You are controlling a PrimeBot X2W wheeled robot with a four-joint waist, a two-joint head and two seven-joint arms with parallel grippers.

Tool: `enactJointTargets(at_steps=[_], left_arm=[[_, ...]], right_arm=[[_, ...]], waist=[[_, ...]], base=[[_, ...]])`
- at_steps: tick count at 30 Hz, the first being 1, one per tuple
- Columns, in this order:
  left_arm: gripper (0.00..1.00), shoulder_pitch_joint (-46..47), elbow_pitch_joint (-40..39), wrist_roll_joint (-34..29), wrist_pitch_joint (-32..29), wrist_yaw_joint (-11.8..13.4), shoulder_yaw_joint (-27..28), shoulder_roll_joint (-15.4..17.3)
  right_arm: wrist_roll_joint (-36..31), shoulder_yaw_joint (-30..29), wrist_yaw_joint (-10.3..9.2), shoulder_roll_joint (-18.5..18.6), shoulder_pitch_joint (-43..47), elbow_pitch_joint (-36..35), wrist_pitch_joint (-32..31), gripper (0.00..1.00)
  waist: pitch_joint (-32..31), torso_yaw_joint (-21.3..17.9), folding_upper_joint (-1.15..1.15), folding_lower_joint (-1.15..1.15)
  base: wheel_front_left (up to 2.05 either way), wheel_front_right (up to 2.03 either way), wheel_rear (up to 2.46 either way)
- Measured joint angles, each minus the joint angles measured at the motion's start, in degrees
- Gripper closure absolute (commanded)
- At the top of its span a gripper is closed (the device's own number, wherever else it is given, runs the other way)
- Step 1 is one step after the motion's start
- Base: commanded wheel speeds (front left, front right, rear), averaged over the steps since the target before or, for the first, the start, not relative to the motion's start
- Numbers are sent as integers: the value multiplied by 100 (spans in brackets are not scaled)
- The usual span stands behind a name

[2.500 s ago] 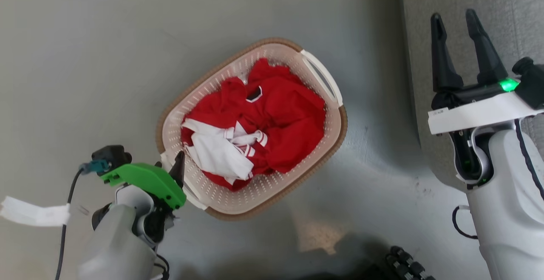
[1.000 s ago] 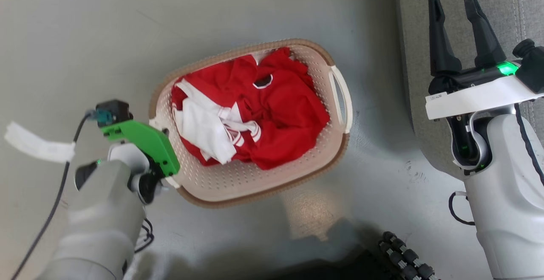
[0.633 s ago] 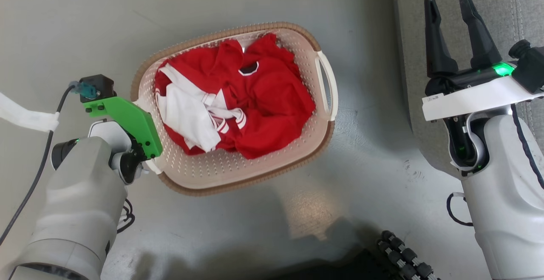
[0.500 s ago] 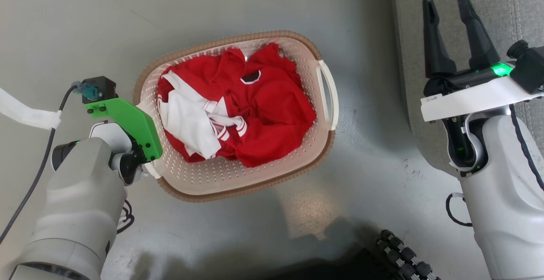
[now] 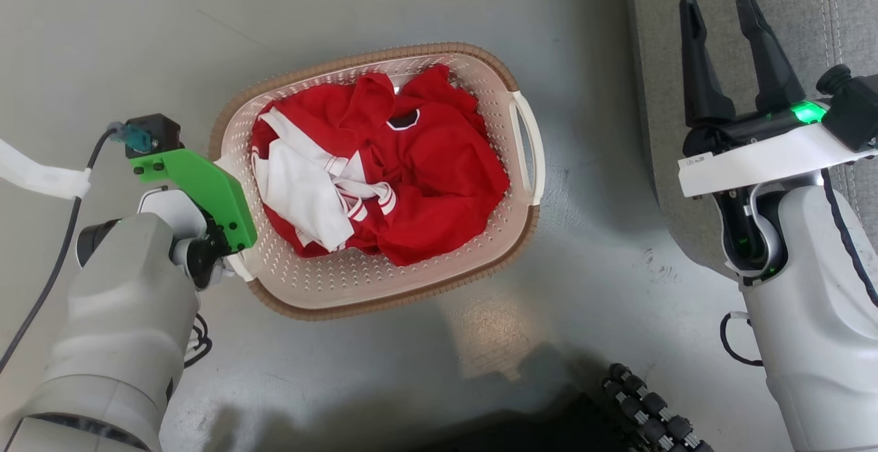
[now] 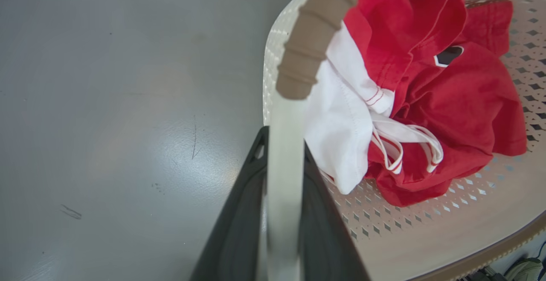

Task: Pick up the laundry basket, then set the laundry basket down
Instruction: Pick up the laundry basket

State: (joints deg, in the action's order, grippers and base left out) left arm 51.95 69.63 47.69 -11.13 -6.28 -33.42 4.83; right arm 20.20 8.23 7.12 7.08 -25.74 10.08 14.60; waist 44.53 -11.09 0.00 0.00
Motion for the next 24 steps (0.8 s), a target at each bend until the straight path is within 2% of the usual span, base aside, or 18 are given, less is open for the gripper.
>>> enactJointTargets(at_steps=[1, 2, 14, 24], left_arm=[[26, 18, 8, 0, -10, 0, 0, -3], [0, 31, 15, -1, -30, -1, 1, -4], [0, 96, 76, 7, 79, -60, 9, -41], [0, -156, 118, 47, 606, -76, 20, -38]], right_arm=[[3, 10, 0, 2, 0, 0, 0, 0], [3, 13, 0, 3, 0, 0, 0, 0], [38, 16, 0, 12, -20, 43, 0, 0], [107, 42, 0, -152, -24, 250, 0, 0]], waist=[[5, -3, 0, 0], [9, -6, 0, 0], [-63, 6, 0, 0], [-452, 28, 0, 0]], base=[[0, 0, 0], [0, 0, 0], [0, 0, 0], [0, 0, 0]])
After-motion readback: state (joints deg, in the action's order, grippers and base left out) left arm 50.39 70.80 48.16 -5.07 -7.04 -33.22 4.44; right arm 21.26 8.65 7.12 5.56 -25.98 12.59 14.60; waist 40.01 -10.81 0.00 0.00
